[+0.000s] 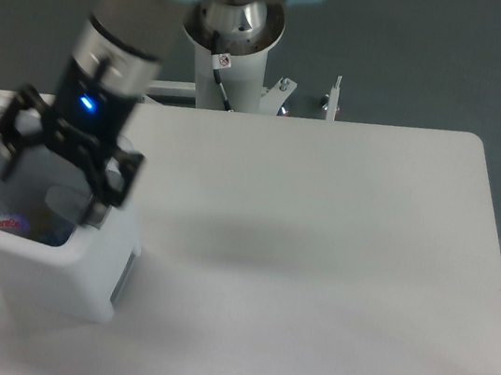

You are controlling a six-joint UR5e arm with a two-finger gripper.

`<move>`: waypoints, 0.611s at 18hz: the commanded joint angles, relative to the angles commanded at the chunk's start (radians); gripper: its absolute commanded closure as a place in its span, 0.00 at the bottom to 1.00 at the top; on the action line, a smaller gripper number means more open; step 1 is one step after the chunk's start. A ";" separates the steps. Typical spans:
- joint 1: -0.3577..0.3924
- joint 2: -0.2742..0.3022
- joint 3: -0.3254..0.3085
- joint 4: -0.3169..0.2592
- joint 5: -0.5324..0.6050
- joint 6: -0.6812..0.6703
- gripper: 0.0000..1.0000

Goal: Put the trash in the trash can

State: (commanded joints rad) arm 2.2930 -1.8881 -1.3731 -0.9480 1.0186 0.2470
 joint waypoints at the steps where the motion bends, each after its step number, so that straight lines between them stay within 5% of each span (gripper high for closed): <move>1: 0.025 -0.020 0.017 0.000 -0.002 0.000 0.00; 7: 0.175 -0.074 0.005 0.006 0.005 0.116 0.00; 11: 0.239 -0.100 -0.078 0.005 0.008 0.306 0.00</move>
State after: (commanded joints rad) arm 2.5325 -1.9880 -1.4508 -0.9434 1.0262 0.5532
